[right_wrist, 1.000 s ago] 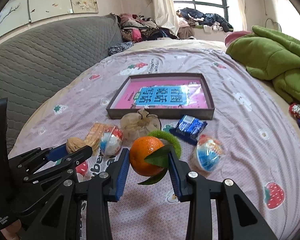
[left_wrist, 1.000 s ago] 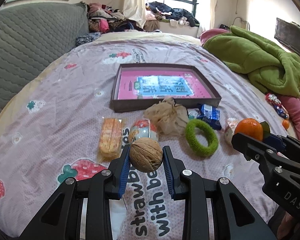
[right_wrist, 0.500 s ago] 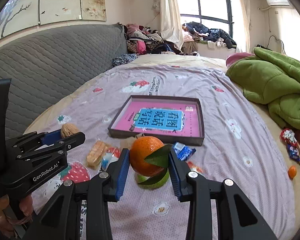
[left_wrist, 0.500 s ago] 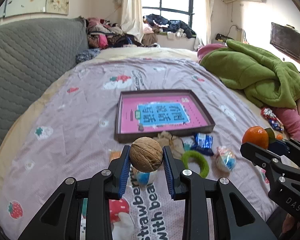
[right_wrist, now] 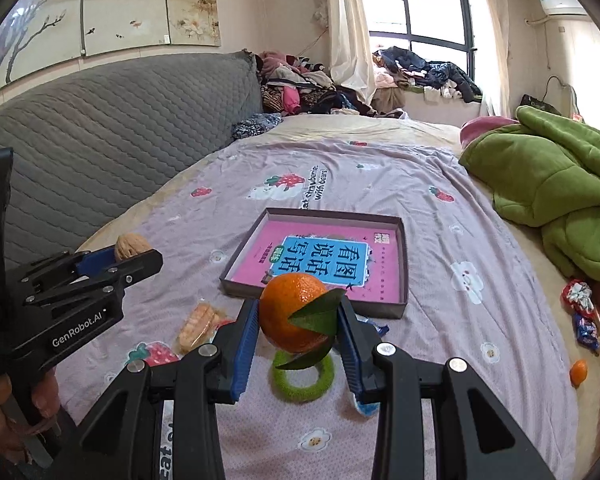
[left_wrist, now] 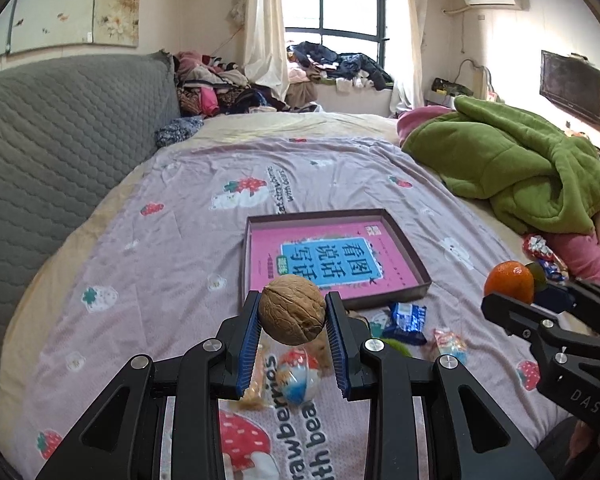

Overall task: Organize objects
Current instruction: 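Lift the walnut with the left tool while the right tool lifts the mandarin toward the tray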

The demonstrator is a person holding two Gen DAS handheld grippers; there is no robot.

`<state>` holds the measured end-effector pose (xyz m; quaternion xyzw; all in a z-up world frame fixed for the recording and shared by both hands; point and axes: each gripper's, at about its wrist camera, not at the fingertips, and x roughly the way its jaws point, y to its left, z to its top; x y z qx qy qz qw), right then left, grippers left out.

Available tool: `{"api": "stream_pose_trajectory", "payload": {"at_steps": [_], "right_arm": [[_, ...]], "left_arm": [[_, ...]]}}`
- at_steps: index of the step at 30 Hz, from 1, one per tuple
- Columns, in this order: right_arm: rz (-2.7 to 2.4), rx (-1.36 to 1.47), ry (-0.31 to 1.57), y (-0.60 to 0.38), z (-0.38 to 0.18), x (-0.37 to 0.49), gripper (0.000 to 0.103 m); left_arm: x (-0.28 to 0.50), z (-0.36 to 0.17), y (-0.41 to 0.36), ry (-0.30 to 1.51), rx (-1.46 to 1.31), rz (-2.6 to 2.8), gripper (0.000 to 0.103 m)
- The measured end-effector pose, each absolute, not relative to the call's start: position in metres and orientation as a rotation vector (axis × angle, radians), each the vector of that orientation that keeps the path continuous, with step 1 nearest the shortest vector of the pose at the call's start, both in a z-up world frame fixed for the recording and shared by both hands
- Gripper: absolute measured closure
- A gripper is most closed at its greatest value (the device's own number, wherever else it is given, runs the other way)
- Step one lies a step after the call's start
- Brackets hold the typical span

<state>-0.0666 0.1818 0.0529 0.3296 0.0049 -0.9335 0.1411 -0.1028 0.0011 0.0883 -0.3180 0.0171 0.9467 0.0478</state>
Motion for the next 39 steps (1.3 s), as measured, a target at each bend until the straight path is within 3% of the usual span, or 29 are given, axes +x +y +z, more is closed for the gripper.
{"api": "stream_pose_trajectory", "payload": {"at_steps": [22,39], "right_arm": [[-2.721,0.828,0.109,0.191,0.091,-0.125,0.065],[-2.656,0.885,0.061,0.208,0.041,-0.208,0.065]], "left_arm": [[-0.171,0.120,0.015,0.093,-0.925,2.909,0.071],[-0.255,0.055,0.029,0.061,-1.079,2.903,0.071]]}}
